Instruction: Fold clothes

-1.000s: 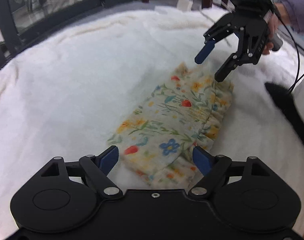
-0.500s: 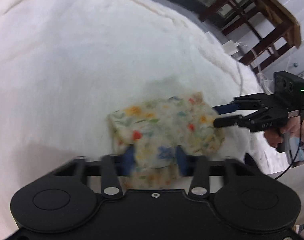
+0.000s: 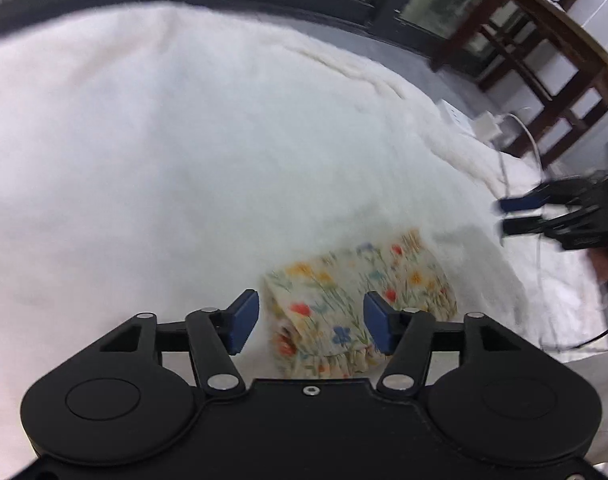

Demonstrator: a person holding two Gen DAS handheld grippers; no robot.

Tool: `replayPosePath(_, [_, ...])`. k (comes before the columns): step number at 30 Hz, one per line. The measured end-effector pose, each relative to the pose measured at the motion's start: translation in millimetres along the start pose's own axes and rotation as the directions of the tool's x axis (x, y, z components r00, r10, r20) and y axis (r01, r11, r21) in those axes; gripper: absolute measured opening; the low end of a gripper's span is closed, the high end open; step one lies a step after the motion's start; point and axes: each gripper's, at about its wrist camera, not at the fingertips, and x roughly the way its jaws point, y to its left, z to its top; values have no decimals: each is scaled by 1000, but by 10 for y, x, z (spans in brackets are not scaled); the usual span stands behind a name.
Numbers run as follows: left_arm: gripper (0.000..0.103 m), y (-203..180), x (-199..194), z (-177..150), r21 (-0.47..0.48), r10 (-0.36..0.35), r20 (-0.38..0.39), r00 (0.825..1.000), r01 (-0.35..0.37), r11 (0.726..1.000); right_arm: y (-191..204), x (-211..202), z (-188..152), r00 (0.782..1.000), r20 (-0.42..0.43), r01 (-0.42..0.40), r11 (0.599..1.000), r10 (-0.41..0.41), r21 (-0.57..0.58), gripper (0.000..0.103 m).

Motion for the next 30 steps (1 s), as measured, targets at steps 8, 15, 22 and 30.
replayPosePath(8, [97,-1234,-1676,498,-12,187,210,960,-189,982,595,-1481,885,974,97,209,978,-206,-19,71])
replayPosePath(15, [103,-1802,-2093,-137,-156,618,147,773,-598,786,1288,-2391,849,983,123,131,990,-138,61,89])
replayPosePath(22, [103,-1681,-1927,-654,-395,448,-142,883,-465,792,1380,-1810,-31,974,-161,207,910,-157,360,89])
replayPosePath(30, [103,-1589,-1579,-792,-263,502,-269,822,-564,783,1304,-1680,-197,937,-226,338,849,-265,405,89])
